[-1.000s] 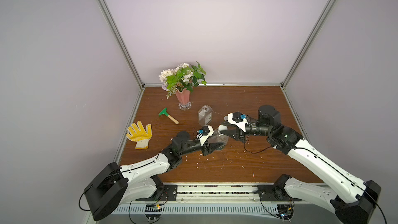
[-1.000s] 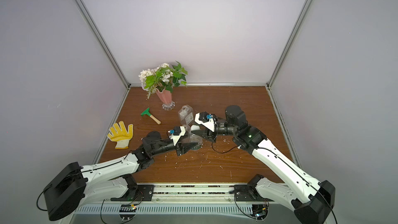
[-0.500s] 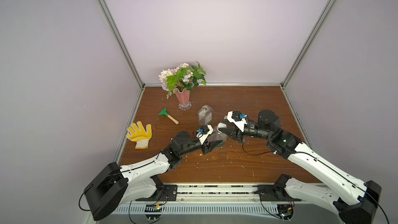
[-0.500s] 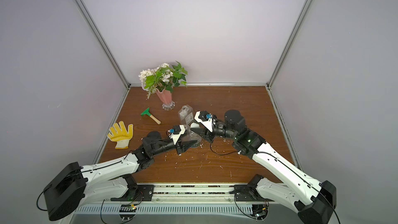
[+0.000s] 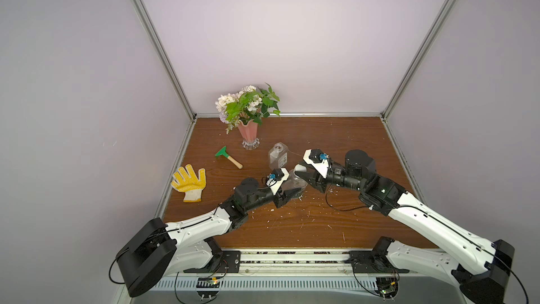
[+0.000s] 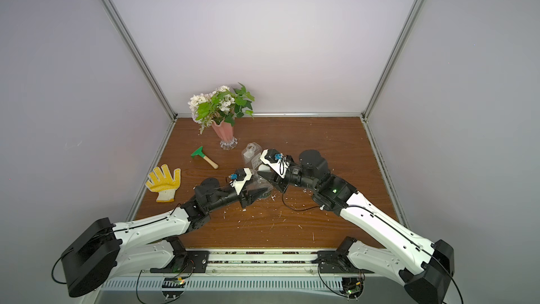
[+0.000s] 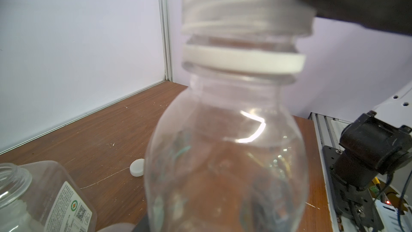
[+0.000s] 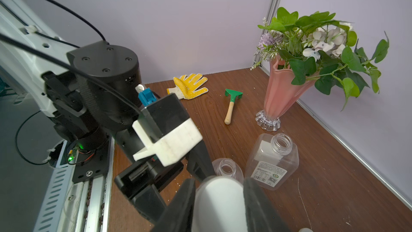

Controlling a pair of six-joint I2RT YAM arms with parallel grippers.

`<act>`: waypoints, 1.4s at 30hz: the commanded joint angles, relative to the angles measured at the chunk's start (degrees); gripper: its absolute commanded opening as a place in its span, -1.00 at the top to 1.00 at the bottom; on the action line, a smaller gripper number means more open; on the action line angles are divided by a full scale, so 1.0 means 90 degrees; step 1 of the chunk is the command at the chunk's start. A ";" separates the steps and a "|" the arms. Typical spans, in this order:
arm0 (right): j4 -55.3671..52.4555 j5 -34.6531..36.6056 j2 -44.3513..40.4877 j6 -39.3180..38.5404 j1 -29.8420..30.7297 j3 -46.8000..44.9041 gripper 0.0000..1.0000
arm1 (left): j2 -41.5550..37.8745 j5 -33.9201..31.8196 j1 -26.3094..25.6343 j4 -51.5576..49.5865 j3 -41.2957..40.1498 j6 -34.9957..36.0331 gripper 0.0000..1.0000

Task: Screw on the bottle caps
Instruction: Screw the bottle cap onto the plastic bottle.

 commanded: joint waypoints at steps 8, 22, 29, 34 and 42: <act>-0.0560 -0.0035 -0.0078 0.0065 0.0045 0.0737 -0.03 | 0.0089 -0.0252 0.0055 0.0730 0.0085 -0.0135 -0.10; -0.1119 -0.1704 -0.0044 -0.0771 -0.0880 0.1500 -0.37 | -0.0052 0.0374 0.0050 0.0826 -0.0075 -0.0110 -0.10; -0.0995 -0.2246 0.0143 -0.0911 -0.1001 0.1248 -0.40 | -0.0206 0.0890 0.0052 0.0740 -0.0081 -0.0034 -0.11; -0.1084 -0.2878 0.0115 -0.1326 -0.1029 0.1078 -0.57 | -0.0257 0.1179 0.0051 0.0662 -0.0040 0.0008 -0.11; -0.1111 -0.3139 0.0355 -0.1445 -0.1031 0.1030 -0.55 | -0.0209 0.1383 0.0057 0.0647 0.0034 0.0000 -0.11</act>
